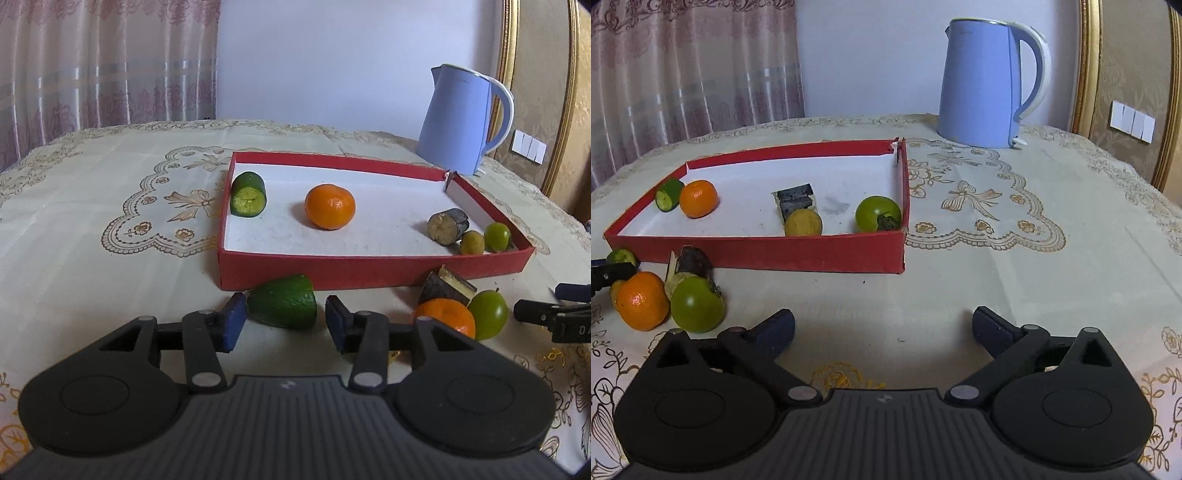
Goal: Organize fruits
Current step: 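Carry the green lime chunk into the red box and open the left gripper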
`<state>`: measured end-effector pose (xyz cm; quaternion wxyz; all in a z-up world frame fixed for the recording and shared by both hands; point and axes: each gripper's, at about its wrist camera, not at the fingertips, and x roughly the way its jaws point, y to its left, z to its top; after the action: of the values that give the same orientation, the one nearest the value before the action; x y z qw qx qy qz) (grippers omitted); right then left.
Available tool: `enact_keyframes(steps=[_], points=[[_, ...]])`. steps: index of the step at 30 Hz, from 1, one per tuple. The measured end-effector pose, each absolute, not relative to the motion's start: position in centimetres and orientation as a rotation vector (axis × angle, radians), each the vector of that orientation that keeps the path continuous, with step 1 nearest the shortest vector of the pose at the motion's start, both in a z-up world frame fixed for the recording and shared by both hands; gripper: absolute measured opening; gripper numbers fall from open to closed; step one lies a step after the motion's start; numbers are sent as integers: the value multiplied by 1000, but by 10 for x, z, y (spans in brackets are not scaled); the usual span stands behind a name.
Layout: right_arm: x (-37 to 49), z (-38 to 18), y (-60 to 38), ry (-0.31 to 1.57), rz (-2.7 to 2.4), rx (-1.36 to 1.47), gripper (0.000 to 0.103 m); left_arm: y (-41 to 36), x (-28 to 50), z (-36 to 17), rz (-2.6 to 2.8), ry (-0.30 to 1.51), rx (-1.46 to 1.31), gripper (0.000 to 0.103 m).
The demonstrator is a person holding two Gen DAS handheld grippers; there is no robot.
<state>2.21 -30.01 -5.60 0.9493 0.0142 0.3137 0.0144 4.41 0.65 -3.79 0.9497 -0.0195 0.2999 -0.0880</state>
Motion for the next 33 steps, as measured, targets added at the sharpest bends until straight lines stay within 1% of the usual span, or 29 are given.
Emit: enact_keyframes(steps=[6,7,17,23,29,33], points=[[23,-56,-301,639,31,35,103,6,46,-38,-167,609,-32,41],[23,-56,-301,639,31,34,103,6,46,-38,-163,608,-31,36],[23,-56,-301,639,31,34,103,9,41,-35,-176,603,-15,36],[23,-56,-301,639,31,34,103,13,36,-11,-201,575,-27,36],[23,-56,-301,639,31,34,103,8,59,11,-200,546,-16,36],[23,-56,-301,639,31,34,103,1,89,12,-202,570,-12,36]])
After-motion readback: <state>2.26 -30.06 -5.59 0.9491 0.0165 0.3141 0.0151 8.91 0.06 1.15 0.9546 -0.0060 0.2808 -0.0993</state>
